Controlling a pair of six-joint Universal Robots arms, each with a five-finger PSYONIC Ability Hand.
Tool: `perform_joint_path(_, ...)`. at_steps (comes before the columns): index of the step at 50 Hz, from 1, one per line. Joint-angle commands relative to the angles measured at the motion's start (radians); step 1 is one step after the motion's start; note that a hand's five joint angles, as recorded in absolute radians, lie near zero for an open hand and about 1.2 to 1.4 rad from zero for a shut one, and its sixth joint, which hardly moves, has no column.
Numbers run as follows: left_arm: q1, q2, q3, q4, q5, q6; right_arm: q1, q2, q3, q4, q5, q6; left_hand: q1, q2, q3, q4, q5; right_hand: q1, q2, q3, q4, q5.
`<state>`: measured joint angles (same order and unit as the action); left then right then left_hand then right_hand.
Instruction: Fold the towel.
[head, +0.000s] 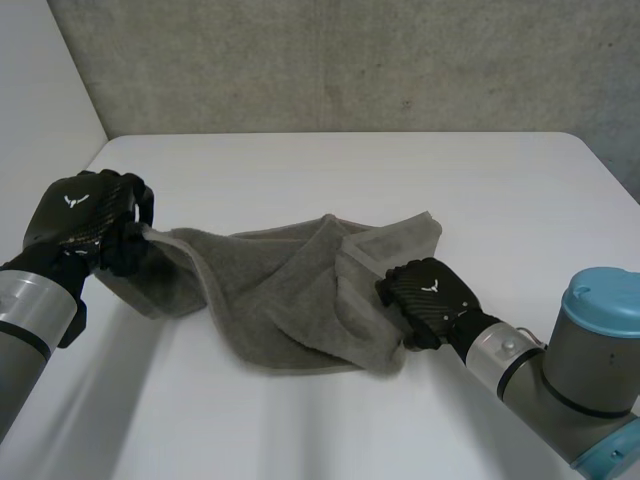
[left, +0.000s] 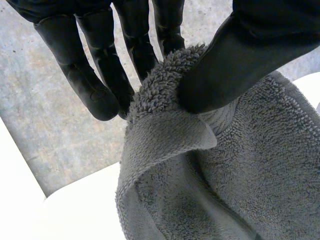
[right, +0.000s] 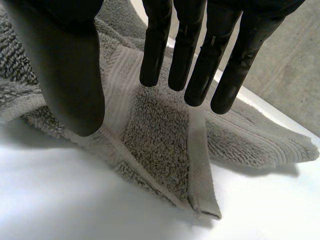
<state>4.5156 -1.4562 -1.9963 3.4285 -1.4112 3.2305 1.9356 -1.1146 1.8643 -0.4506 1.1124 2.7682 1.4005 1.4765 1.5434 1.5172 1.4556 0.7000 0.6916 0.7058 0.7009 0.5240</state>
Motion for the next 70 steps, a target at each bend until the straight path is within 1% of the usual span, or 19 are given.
perform_joint_path(1,0.0,0.0,-0.005,0.0,0.0,0.0,0.017,0.024,-0.008,0.013,0.007,0.007,-0.004,-0.08,-0.147,-0.121,-0.234,0.01,0.019,0.005,0.009,0.012)
perform_joint_path(10,0.0,0.0,-0.012,0.002,0.0,0.0,-0.001,0.021,0.03,0.055,-0.002,-0.004,-0.004,-0.08,-0.147,-0.121,-0.234,-0.022,-0.013,-0.028,-0.023,-0.02)
perform_joint_path(15,-0.001,0.0,-0.013,0.002,0.0,0.0,-0.003,0.01,0.044,0.059,-0.002,-0.006,-0.004,-0.08,-0.147,-0.121,-0.234,-0.048,-0.04,-0.054,-0.049,-0.047)
perform_joint_path(32,-0.001,-0.001,-0.015,0.002,0.0,0.0,-0.003,0.009,0.064,0.056,-0.009,-0.007,-0.004,-0.08,-0.147,-0.121,-0.234,-0.031,-0.022,-0.037,-0.032,-0.029)
perform_joint_path(42,-0.001,-0.001,-0.016,0.003,0.0,0.0,0.002,0.022,0.038,0.021,0.003,-0.006,-0.004,-0.08,-0.147,-0.121,-0.234,0.072,0.08,0.066,0.071,0.073)
perform_joint_path(51,0.0,-0.001,-0.019,0.003,0.0,0.0,0.014,0.024,0.013,0.009,0.007,0.005,-0.004,-0.08,-0.147,-0.121,-0.234,0.09,0.098,0.084,0.089,0.091)
perform_joint_path(59,-0.001,0.0,-0.022,0.021,0.0,0.0,0.02,0.029,-0.001,0.004,0.032,0.007,-0.004,-0.08,-0.147,-0.121,-0.234,0.119,0.127,0.113,0.118,0.12)
perform_joint_path(61,-0.003,0.0,-0.022,0.021,-0.002,0.0,0.022,0.038,-0.004,0.004,0.032,0.007,-0.004,-0.08,-0.147,-0.121,-0.234,0.198,0.206,0.192,0.197,0.199)
perform_joint_path(62,-0.003,0.0,-0.022,0.021,-0.002,0.0,0.022,0.038,-0.004,0.004,0.032,0.007,-0.004,-0.08,-0.147,-0.121,-0.234,0.198,0.207,0.192,0.197,0.2)
perform_joint_path(64,-0.003,0.0,-0.022,0.021,0.0,0.0,0.022,0.039,-0.005,0.006,0.032,0.007,-0.004,-0.08,-0.147,-0.121,-0.234,0.359,0.367,0.353,0.358,0.36)
perform_joint_path(65,-0.003,0.0,-0.022,0.021,0.0,0.0,0.022,0.039,-0.005,0.006,0.032,0.007,-0.004,-0.08,-0.147,-0.121,-0.234,0.36,0.368,0.354,0.359,0.361)
perform_joint_path(66,-0.003,0.0,-0.022,0.021,-0.002,0.0,0.022,0.039,-0.005,0.006,0.032,0.008,-0.004,-0.08,-0.147,-0.121,-0.234,0.485,0.493,0.479,0.484,0.486)
perform_joint_path(67,-0.003,0.0,-0.022,0.021,-0.002,0.0,0.022,0.039,-0.005,0.006,0.032,0.008,-0.004,-0.08,-0.147,-0.121,-0.234,0.486,0.494,0.48,0.485,0.487)
perform_joint_path(68,-0.003,0.0,-0.022,0.021,-0.002,0.0,0.022,0.039,-0.007,0.009,0.029,0.008,-0.004,-0.08,-0.147,-0.121,-0.234,0.617,0.625,0.611,0.616,0.618)
perform_joint_path(69,-0.003,0.0,-0.022,0.021,0.0,0.0,0.02,0.039,-0.008,0.012,0.026,0.008,-0.004,-0.08,-0.147,-0.121,-0.234,0.696,0.704,0.69,0.695,0.697)
perform_joint_path(70,-0.003,0.0,-0.022,0.021,0.0,0.0,0.02,0.039,-0.008,0.012,0.026,0.008,-0.004,-0.08,-0.147,-0.121,-0.234,0.696,0.705,0.69,0.695,0.698)
